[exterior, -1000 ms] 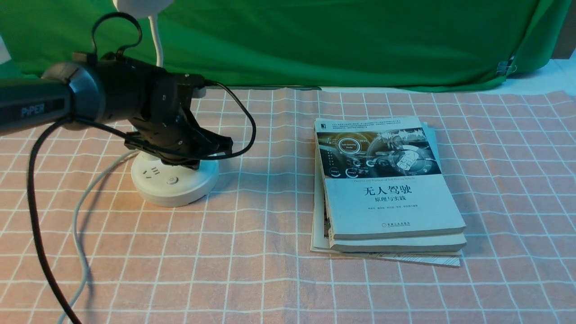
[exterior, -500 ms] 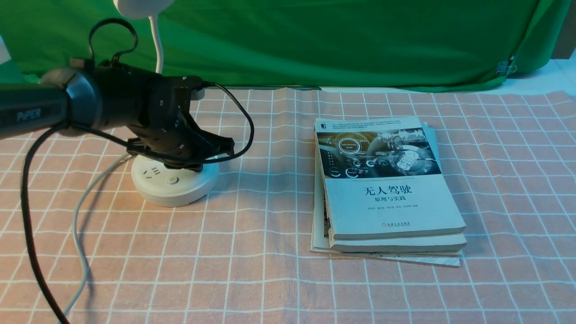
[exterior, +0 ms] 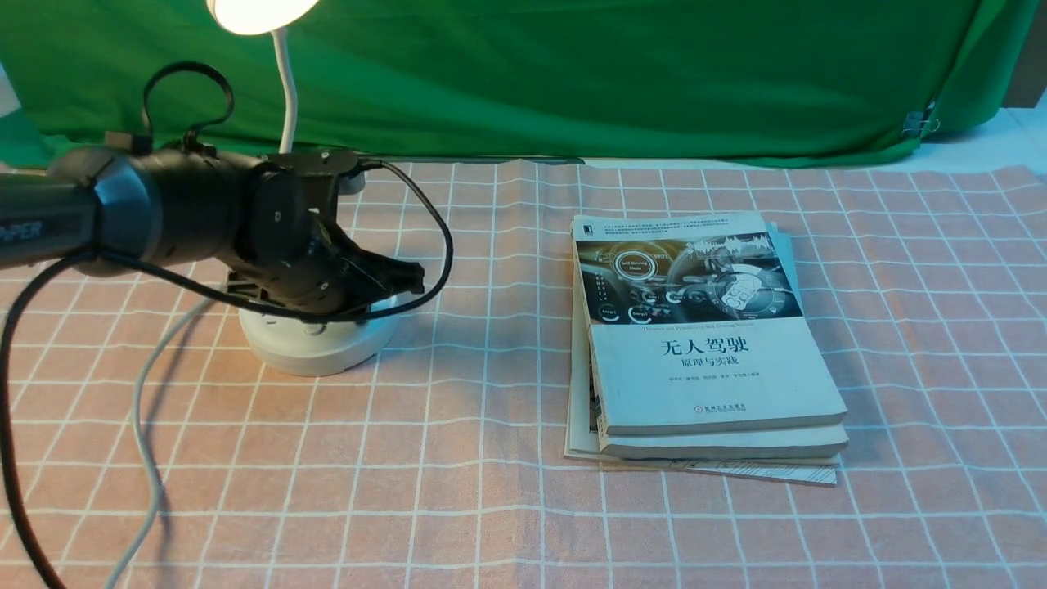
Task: Turn on the table lamp on the pink coffee tablecloth with your hand.
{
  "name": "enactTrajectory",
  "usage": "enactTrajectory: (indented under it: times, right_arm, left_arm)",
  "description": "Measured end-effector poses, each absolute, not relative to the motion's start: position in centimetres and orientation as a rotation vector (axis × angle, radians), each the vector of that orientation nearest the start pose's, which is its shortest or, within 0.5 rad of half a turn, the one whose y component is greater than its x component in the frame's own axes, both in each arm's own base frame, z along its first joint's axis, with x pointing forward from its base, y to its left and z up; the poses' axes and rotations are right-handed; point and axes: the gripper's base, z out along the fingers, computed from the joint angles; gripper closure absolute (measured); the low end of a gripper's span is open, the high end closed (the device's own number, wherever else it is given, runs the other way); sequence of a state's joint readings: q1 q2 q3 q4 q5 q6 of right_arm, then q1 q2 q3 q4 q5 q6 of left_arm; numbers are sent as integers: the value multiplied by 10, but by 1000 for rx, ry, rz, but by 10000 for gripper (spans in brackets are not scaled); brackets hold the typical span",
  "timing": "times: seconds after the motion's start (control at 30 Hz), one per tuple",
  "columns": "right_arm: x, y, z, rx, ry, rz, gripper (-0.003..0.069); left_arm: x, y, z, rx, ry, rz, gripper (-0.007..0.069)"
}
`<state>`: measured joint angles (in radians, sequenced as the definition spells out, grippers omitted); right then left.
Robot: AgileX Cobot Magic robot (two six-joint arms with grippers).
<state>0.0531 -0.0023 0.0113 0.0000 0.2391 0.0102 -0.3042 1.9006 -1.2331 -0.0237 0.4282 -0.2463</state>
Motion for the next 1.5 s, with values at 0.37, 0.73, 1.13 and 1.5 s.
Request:
enactTrajectory:
  times: [0.37, 0.73, 1.13, 1.5]
  right_arm:
    - [56, 3, 188, -37, 1731, 47, 420]
    - [56, 3, 188, -21, 1732, 61, 420]
    - [56, 3, 188, -19, 1732, 62, 420]
    - [56, 3, 188, -19, 1732, 62, 420]
  left_arm:
    - [319, -117, 229, 35, 2576, -322, 603]
    - [189, -81, 286, -52, 2166, -558, 603]
    - [105, -45, 287, 94, 1894, -493, 603]
    - [74, -26, 301, 317, 1631, -228, 603]
